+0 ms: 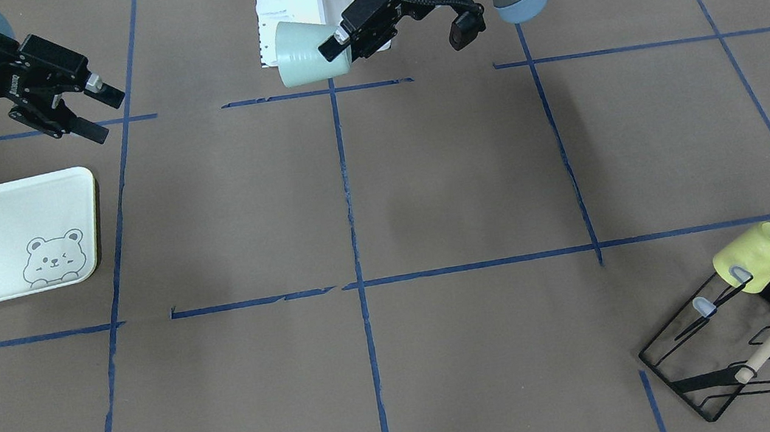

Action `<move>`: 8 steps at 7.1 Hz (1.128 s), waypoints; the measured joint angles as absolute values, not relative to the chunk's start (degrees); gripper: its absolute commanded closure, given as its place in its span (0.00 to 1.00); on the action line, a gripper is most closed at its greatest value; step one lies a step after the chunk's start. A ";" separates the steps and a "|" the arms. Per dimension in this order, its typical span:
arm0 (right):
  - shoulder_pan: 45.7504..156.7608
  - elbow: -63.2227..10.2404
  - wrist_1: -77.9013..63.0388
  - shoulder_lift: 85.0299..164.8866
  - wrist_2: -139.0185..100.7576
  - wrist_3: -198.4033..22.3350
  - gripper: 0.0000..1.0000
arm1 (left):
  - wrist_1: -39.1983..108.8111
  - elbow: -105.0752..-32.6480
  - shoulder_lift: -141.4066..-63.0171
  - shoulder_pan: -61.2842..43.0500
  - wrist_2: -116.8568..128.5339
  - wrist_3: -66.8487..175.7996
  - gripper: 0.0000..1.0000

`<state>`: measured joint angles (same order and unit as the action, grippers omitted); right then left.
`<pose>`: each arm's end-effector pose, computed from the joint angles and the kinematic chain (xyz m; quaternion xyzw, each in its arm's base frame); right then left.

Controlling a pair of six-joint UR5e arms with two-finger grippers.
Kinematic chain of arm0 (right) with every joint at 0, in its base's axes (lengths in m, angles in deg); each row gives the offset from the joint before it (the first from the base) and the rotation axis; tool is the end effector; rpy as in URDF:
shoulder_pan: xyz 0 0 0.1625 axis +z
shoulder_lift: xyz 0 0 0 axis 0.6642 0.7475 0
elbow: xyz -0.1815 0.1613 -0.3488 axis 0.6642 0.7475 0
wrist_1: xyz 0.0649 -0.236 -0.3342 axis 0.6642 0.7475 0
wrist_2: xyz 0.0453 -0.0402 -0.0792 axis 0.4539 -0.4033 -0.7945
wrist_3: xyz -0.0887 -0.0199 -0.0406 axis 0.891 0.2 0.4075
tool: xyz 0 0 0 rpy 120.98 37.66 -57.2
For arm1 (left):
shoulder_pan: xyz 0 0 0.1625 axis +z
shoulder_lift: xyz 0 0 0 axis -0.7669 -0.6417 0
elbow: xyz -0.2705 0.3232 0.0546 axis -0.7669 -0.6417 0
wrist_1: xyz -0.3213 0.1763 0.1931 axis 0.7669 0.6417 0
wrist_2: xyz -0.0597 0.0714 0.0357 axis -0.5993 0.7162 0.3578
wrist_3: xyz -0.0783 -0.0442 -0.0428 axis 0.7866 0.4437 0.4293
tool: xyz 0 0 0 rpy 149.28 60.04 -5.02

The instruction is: Left arm grabs green cup and hands to right arm on tray

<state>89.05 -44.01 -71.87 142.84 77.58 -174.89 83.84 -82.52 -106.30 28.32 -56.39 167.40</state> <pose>-0.2399 -0.3851 0.3219 0.0606 -0.7582 0.1428 0.6333 0.4381 -0.3300 0.1776 -0.0860 0.8317 -0.3104 0.4522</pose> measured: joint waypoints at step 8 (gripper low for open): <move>70.39 -36.38 -91.60 129.54 61.25 -180.04 0.00 | 86.27 -80.68 -107.11 28.60 -56.39 168.06 0.66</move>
